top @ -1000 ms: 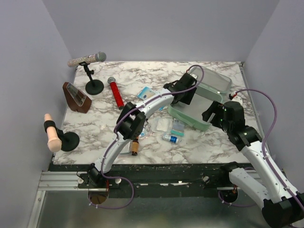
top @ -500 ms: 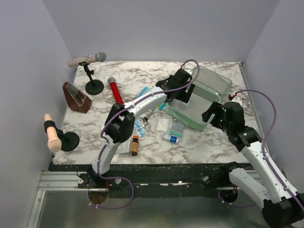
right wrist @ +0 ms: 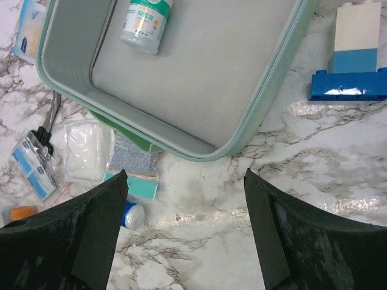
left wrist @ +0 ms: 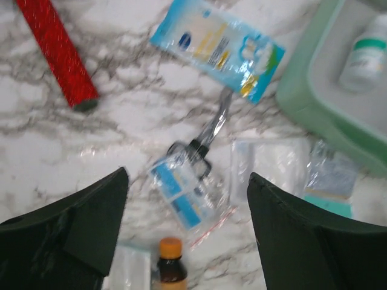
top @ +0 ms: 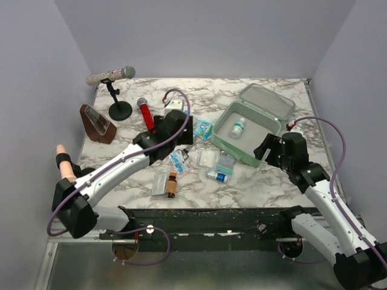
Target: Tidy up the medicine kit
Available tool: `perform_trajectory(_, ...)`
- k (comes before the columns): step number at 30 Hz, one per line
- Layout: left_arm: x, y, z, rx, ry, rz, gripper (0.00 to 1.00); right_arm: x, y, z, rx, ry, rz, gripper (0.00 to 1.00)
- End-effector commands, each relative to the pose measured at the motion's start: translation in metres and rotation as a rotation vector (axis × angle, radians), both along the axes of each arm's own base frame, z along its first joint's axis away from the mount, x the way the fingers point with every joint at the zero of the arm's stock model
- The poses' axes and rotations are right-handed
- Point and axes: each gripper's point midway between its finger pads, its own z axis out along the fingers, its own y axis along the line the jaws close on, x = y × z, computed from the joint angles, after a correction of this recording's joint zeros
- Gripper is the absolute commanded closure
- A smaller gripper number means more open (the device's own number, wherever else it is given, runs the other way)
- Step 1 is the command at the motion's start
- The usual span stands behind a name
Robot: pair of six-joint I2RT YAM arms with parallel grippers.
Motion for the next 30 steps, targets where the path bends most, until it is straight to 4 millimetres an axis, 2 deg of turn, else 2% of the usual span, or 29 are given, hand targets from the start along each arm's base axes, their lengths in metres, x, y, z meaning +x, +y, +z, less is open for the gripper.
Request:
perform_trajectory(1, -0.061, 0.021, -0.054, -0.097, 0.171, 0.008, 0.2, 0.001, 0.006, -0.005, 0.004, 0.0, 0.042, 0.14)
perform_trajectory(4, -0.095, 0.015, -0.075, -0.144, 0.247, -0.028, 0.33, 0.002, 0.006, -0.006, 0.003, 0.003, 0.044, 0.14)
perform_trajectory(6, -0.113, 0.016, -0.089, -0.12, 0.29, -0.031, 0.33, 0.002, 0.008, -0.006, 0.012, 0.002, 0.049, 0.14)
perform_trajectory(10, -0.134, 0.022, -0.115, -0.099, 0.361, -0.022, 0.35, 0.001, 0.01, -0.009, 0.02, 0.009, 0.057, 0.14)
perform_trajectory(16, -0.147, 0.021, -0.133, -0.074, 0.411, -0.061, 0.48, -0.003, 0.011, -0.015, 0.02, 0.02, 0.066, 0.14)
perform_trajectory(19, -0.152, 0.03, -0.145, -0.024, 0.446, -0.042, 0.5, -0.004, 0.011, -0.018, 0.019, 0.031, 0.067, 0.14)
perform_trajectory(24, -0.156, 0.045, -0.15, 0.004, 0.447, 0.0, 0.45, -0.002, 0.012, -0.018, 0.016, 0.028, 0.072, 0.14)
perform_trajectory(30, -0.166, 0.051, -0.172, 0.075, 0.522, 0.001, 0.39, 0.0, 0.014, -0.022, 0.016, 0.047, 0.077, 0.14)
